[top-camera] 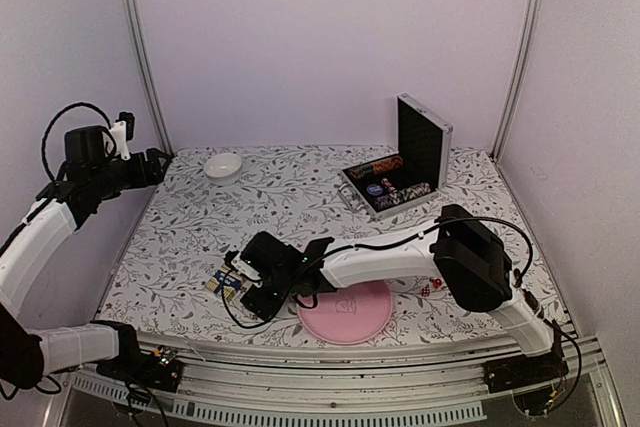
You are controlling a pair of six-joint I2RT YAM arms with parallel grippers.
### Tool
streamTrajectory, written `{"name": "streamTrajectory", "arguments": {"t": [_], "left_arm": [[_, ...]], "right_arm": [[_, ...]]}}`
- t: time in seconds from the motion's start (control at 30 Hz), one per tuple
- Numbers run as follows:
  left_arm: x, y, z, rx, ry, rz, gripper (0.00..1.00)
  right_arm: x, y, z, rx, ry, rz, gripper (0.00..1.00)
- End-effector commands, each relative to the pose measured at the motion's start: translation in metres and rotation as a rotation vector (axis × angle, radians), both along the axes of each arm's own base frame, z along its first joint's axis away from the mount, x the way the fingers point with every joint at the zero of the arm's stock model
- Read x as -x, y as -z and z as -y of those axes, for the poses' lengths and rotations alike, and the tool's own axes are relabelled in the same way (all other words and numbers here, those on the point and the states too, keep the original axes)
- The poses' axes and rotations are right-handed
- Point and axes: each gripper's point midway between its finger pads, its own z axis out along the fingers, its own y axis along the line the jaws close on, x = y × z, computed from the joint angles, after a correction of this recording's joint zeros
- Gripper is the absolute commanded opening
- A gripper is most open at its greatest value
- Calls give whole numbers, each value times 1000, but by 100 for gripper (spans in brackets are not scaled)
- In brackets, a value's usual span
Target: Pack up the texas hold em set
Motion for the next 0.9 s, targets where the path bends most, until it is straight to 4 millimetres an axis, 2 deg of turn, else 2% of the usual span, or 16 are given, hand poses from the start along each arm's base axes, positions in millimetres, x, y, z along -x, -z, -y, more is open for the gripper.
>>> {"name": "streamTrajectory", "arguments": {"t": [0.0, 0.2, 0.4, 0.6, 0.73, 0.8, 0.87], "left_arm": [[1, -4, -3, -5, -6, 19, 88], [1, -3, -3, -6, -9, 16, 88], [1, -3, -3, -7, -9, 18, 88], [1, -2, -4, -8, -12, 15, 88], [1, -1, -4, -10, -14, 12, 88], [0, -1, -5, -12, -19, 11, 88], [0, -1, -5, -14, -19, 11, 88]], "right_arm": [[11, 38, 6, 79, -33, -38, 74], [10, 41, 9, 94, -22, -34, 61], [5, 27, 9, 79, -6, -12, 54], [-7, -4, 4, 17, 46, 19, 49], [-25, -22, 8, -33, 102, 7, 45], [-36, -44, 12, -76, 132, 13, 45], [-47, -53, 19, -91, 162, 19, 45]]}}
